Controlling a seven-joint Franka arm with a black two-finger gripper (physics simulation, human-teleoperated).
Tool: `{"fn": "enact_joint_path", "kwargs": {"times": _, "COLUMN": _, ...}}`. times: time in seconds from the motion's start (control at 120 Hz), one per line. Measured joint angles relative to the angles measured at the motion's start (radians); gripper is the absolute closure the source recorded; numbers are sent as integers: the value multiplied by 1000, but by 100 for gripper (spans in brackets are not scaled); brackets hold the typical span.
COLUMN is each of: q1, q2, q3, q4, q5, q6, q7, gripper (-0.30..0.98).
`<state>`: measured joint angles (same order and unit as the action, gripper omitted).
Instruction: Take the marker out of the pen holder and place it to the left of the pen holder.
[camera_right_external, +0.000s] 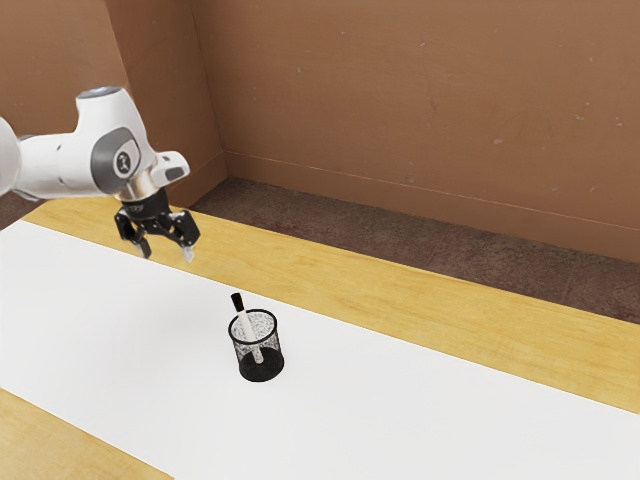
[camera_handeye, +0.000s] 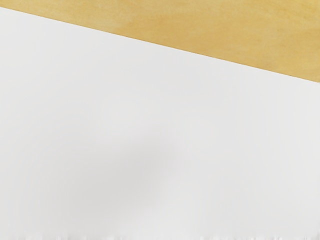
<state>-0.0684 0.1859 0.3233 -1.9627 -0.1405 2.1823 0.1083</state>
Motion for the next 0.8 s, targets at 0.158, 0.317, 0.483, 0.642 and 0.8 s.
{"fn": "enact_joint_path", "kwargs": {"times": 0.158, "q1": -16, "q2": -11, "q3": -12, "q4": 54, "q5": -81, "q6": -169, "q7": -48, "gripper": 0}}
{"fn": "enact_joint_path", "kwargs": {"times": 0.317, "q1": -66, "q2": 20, "q3": -15, "q4": 58, "q5": -127, "q6": -290, "q7": -105, "gripper": 0}}
{"fn": "enact_joint_path", "kwargs": {"times": 0.483, "q1": -70, "q2": 46, "q3": -16, "q4": 61, "q5": -152, "q6": -365, "q7": -170, "gripper": 0}}
{"fn": "enact_joint_path", "kwargs": {"times": 0.642, "q1": -79, "q2": 78, "q3": -71, "q4": 161, "q5": -186, "q6": -398, "q7": -229, "gripper": 0}}
{"fn": "enact_joint_path", "kwargs": {"times": 0.8, "q1": -94, "q2": 104, "q3": -89, "q4": 166, "q5": -194, "q6": -409, "q7": -282, "gripper": 0}}
